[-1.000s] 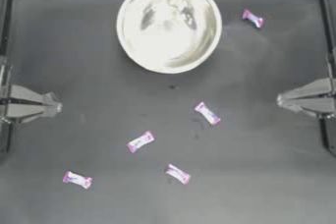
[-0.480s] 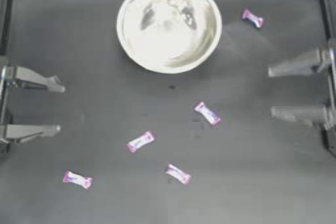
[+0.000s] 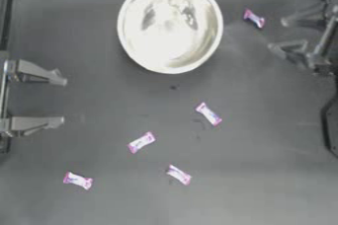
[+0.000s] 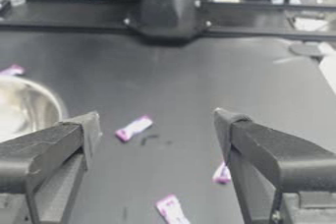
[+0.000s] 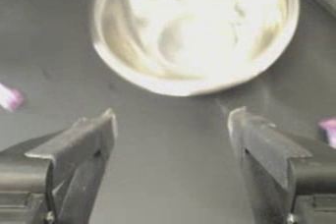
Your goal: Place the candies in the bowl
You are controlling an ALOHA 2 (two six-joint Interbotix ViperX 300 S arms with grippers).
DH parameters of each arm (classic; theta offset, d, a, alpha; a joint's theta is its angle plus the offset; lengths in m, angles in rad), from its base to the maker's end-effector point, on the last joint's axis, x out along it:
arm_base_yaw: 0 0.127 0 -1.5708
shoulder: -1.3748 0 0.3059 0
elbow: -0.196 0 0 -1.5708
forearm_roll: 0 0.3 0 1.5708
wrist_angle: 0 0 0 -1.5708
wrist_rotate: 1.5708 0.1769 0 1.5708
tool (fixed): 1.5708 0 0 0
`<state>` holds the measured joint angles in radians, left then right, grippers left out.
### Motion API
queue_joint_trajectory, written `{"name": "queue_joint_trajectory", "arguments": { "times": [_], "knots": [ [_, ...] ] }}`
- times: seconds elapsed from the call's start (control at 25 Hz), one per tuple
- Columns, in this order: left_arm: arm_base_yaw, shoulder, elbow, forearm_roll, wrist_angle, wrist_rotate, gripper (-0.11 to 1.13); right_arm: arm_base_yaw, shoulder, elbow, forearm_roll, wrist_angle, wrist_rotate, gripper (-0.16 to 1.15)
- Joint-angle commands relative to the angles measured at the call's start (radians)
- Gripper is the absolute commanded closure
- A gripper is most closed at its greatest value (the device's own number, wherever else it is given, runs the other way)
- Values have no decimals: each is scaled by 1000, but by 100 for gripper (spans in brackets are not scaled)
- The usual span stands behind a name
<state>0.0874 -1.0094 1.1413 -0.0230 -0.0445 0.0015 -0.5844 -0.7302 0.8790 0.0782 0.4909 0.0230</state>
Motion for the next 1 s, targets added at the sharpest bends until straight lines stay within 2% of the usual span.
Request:
{"name": "queue_joint_trajectory", "arguments": {
  "times": [0.04,0.24,0.44,0.64,1.0],
  "knots": [
    [6,40,-25,-6,15,-2,3,-18,115,-110,-66,66,2,1],
    [17,48,-25,-17,43,-3,3,-80,284,-238,-161,199,-3,1],
    [23,49,-21,-23,46,-3,3,-147,399,-313,-175,281,-38,1],
    [21,52,-21,-31,46,-3,3,-235,472,-324,-143,281,-140,1],
    [21,61,-18,-34,46,-3,3,-354,588,-356,-2,238,-353,1]
  ]
}}
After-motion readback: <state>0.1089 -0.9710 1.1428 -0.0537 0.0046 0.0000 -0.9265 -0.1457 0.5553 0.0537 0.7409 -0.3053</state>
